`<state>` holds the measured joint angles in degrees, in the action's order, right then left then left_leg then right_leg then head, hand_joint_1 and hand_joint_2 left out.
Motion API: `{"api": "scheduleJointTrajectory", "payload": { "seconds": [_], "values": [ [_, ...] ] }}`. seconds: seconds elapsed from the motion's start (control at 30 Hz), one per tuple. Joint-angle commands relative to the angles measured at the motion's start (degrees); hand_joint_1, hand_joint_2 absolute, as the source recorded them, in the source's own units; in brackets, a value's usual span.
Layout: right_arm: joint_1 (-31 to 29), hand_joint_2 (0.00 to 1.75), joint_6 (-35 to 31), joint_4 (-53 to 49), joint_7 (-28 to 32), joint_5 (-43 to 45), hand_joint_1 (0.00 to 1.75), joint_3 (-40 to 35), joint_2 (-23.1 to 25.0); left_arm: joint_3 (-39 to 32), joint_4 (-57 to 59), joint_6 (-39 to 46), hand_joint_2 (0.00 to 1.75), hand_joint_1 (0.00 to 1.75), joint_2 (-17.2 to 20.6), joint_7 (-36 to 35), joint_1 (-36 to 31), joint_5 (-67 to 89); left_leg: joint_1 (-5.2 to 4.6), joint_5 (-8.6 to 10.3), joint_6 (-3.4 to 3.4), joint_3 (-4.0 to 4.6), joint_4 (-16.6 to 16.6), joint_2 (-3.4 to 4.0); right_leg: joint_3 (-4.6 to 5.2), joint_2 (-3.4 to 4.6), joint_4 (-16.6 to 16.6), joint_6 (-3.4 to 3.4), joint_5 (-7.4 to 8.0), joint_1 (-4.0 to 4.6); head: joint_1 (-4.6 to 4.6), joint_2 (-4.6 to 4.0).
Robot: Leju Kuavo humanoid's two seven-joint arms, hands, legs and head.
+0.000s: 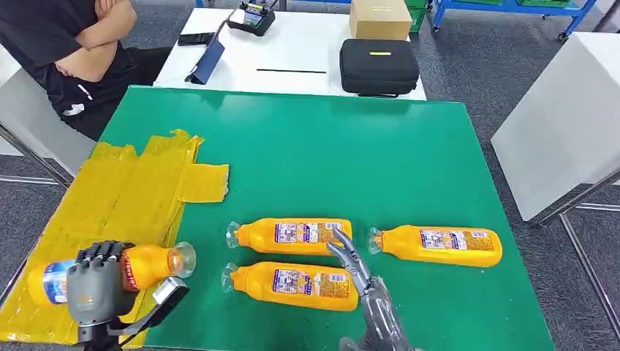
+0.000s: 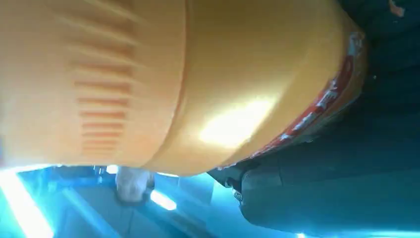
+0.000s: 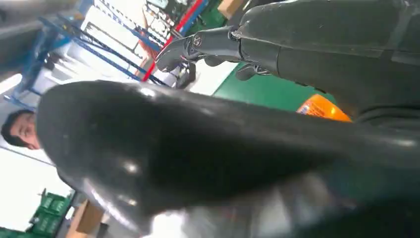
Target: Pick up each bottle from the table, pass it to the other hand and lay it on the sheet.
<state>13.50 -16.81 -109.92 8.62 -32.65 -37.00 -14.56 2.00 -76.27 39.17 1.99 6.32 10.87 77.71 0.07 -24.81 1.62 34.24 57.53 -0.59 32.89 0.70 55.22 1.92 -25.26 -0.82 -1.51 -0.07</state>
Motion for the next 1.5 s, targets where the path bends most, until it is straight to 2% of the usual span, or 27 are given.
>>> {"api": "scheduleJointTrajectory", "payload": {
  "seconds": [0.03,0.1,0.23,0.27,0.3,0.37,0.43,0.5,0.53,0.57,0.7,0.73,0.83,0.87,0.93,1.0,1.03,1.5],
  "values": [
    [-3.16,0.0,2.55,5.33,-1.94,-1.49,0.0,-3.93,-0.16,9.82,20.98,0.83,1.75,1.75,4.3,-2.39,-7.87,-5.75,-0.04,-0.01,-0.12,-0.44,-0.23,-0.01,-0.42,-0.12,-0.16,-0.11,-0.05,-0.02,-0.02,0.0],
    [-3.55,0.0,3.61,5.8,-1.83,-1.71,0.0,-3.69,0.4,9.36,22.1,0.83,1.75,1.75,4.15,-2.44,-8.67,-6.42,0.0,0.01,-0.08,-0.21,-0.13,-0.01,-0.21,-0.07,-0.11,-0.07,0.0,0.02,0.0,0.0],
    [-3.98,0.0,5.1,6.58,-1.4,-2.3,0.0,-3.14,1.49,9.07,22.31,0.83,1.75,1.75,4.17,-1.79,-9.44,-6.72,0.0,-0.03,-0.13,-0.37,-0.15,-0.01,-0.35,-0.12,-0.1,-0.12,-0.07,0.02,-0.02,0.0],
    [-3.98,0.0,5.34,6.87,-1.33,-2.37,0.0,-2.94,1.79,8.92,22.42,0.83,1.75,1.41,4.04,-1.61,-9.47,-7.12,0.02,-0.02,-0.11,-0.31,-0.13,0.02,-0.3,-0.06,-0.11,-0.1,-0.04,0.04,0.0,0.0],
    [-4.02,0.0,5.52,7.03,-1.24,-2.43,0.0,-2.81,1.98,8.8,22.54,0.75,0.0,0.0,3.87,-1.38,-9.42,-7.74,0.03,0.0,-0.08,-0.22,-0.09,0.03,-0.22,-0.03,-0.08,-0.07,-0.01,0.04,0.0,0.0],
    [-4.02,0.0,5.52,7.03,-1.24,-2.43,0.0,-2.81,1.98,8.8,22.54,0.75,0.0,0.0,3.87,-1.38,-9.42,-7.74,0.01,-0.02,-0.1,-0.31,-0.12,0.07,-0.27,-0.01,-0.09,-0.09,-0.03,0.03,-0.02,0.0],
    [-4.66,0.0,6.11,7.82,-0.94,-3.9,0.0,-2.88,2.07,9.96,22.75,-3.15,0.0,0.0,4.33,-3.32,-9.22,-5.28,0.02,-0.03,-0.11,-0.35,-0.13,0.07,-0.32,-0.02,-0.11,-0.1,-0.04,0.04,-0.02,0.0],
    [-4.57,0.0,2.64,8.24,-3.64,-12.38,0.0,-2.11,2.65,8.6,21.98,-3.01,0.0,0.0,3.34,-3.28,-8.83,-6.08,0.04,-0.06,-0.13,-0.38,-0.12,0.11,-0.35,0.01,-0.1,-0.11,-0.05,0.06,0.0,0.0],
    [-4.56,0.0,2.52,8.27,-4.35,-13.43,0.0,-2.04,2.69,8.83,21.81,-2.98,0.0,0.0,3.33,-3.44,-8.91,-5.59,0.03,-0.05,-0.1,-0.33,-0.1,0.13,-0.29,0.02,-0.09,-0.09,-0.04,0.04,-0.02,0.0],
    [-4.31,1.75,2.92,8.19,-5.44,-14.0,0.0,-1.93,2.74,9.2,20.76,-2.78,0.0,0.0,3.14,-3.38,-8.8,-5.27,0.04,0.0,-0.06,-0.18,-0.07,0.04,-0.18,-0.03,-0.07,-0.05,-0.01,0.05,0.0,0.0],
    [-3.48,1.75,1.47,7.59,-5.84,-15.07,0.0,-1.01,2.6,10.01,18.6,-3.14,0.0,0.0,3.37,-3.35,-8.66,-5.05,0.03,-0.06,-0.08,-0.31,-0.07,-0.03,-0.33,-0.13,-0.07,-0.08,-0.09,0.04,0.0,0.0],
    [-2.92,0.0,0.28,7.09,-6.58,-16.71,0.0,-0.22,2.95,10.26,17.31,-3.49,0.0,0.0,3.55,-2.69,-8.27,-6.33,0.03,-0.02,-0.07,-0.18,-0.05,0.0,-0.19,-0.06,-0.06,-0.06,-0.04,0.04,0.0,0.0],
    [-1.95,0.0,0.26,6.61,-7.82,-17.51,0.0,0.55,2.7,10.76,14.15,-4.13,0.0,0.0,3.96,-2.0,-7.55,-8.51,0.02,-0.05,-0.09,-0.2,-0.01,-0.04,-0.21,-0.12,0.0,-0.09,-0.09,0.03,0.0,0.0],
    [-1.77,1.75,0.35,6.64,-8.0,-17.51,0.0,0.59,2.69,10.72,13.52,-4.26,0.0,0.0,3.97,-2.23,-7.41,-8.74,0.02,-0.03,-0.08,-0.14,-0.01,-0.05,-0.16,-0.12,0.0,-0.07,-0.06,0.03,0.0,0.0],
    [-1.06,1.75,0.1,6.91,-9.23,-18.33,0.0,0.43,2.61,9.49,10.24,-6.4,0.0,0.0,3.18,1.16,-6.9,-17.52,0.03,-0.05,-0.1,-0.18,-0.02,-0.03,-0.19,-0.12,-0.01,-0.09,-0.08,0.05,0.0,0.0],
    [-0.12,1.75,-1.17,6.53,-11.64,-20.15,0.0,0.59,2.83,6.09,4.35,-7.47,0.0,0.0,0.46,12.55,-6.51,-37.75,0.04,-0.02,-0.07,-0.09,0.01,-0.04,-0.12,-0.1,-0.01,-0.07,-0.05,0.05,0.0,0.0],
    [0.14,1.75,-1.29,6.24,-12.24,-20.54,0.0,0.27,2.52,5.22,2.8,-7.93,0.0,0.0,0.0,13.47,-6.44,-39.85,0.05,-0.06,-0.1,-0.15,0.04,-0.09,-0.2,-0.18,0.02,-0.09,-0.11,0.07,0.0,0.0],
    [0.14,1.75,-1.34,6.22,-12.31,-20.57,0.0,0.21,2.49,5.19,2.48,-8.1,0.0,0.0,0.01,13.34,-6.18,-39.85,0.02,-0.08,-0.11,-0.28,-0.04,0.03,-0.28,-0.07,-0.03,-0.1,-0.09,0.04,0.0,0.0]
  ]
}}
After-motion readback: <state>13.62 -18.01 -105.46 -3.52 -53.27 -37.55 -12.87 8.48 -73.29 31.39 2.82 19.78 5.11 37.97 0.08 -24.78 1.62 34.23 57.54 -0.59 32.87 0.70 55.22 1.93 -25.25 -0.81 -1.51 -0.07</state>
